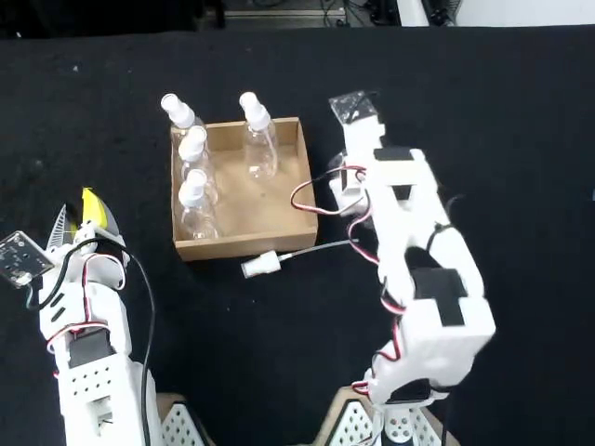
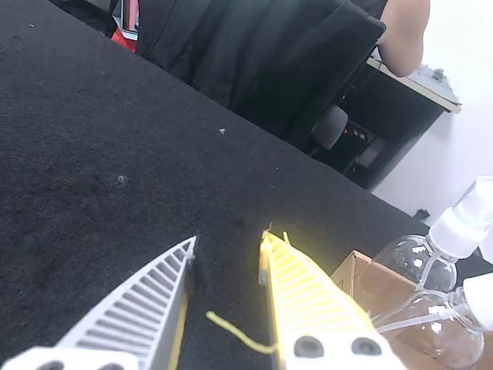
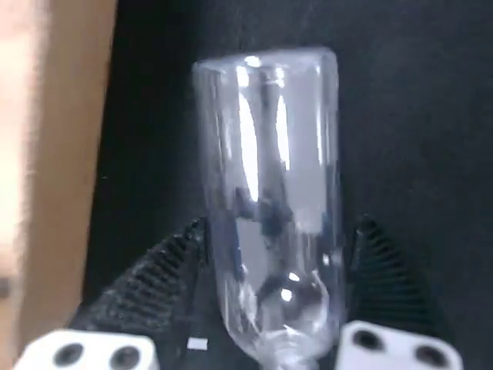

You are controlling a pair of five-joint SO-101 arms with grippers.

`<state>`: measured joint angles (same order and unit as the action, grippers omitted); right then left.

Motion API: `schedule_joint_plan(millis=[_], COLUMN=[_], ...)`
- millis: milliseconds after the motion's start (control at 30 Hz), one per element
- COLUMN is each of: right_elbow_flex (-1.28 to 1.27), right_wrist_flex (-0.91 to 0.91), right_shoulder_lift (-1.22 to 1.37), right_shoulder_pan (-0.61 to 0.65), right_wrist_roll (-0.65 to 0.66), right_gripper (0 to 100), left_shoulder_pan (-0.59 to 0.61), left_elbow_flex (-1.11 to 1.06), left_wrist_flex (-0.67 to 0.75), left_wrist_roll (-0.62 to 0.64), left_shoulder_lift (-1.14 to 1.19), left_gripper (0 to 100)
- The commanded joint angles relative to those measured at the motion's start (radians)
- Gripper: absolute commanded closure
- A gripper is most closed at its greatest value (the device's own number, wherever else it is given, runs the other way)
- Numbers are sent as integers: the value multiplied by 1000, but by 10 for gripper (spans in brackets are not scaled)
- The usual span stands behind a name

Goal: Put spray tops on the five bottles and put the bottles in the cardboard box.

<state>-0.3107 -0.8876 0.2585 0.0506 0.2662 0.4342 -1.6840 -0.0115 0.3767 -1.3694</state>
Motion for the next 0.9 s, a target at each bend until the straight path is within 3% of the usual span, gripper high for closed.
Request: schedule_joint_plan(millis=[0, 100, 467, 700, 867], right_elbow_flex=[58, 64, -13, -274, -329], right_wrist_flex=[38, 38, -195, -149, -193], right_shoulder_lift=[10, 7, -200, -403, -506], right_shoulder_pan=[-37, -106, -646, -718, -695], right_wrist_roll=[8, 8, -124, -92, -91], right_gripper=[837, 984, 963, 941, 743], left_shoulder_pan=[-7, -7, -10, -7, -7], left_elbow_flex=[-25, -25, -25, -25, -25], left_wrist_flex=[0, 0, 3, 3, 3], left_wrist_roll=[5, 5, 5, 5, 5], left_shoulder_lift=[-15, -15, -15, -15, -15], left_gripper=[887, 887, 887, 887, 887])
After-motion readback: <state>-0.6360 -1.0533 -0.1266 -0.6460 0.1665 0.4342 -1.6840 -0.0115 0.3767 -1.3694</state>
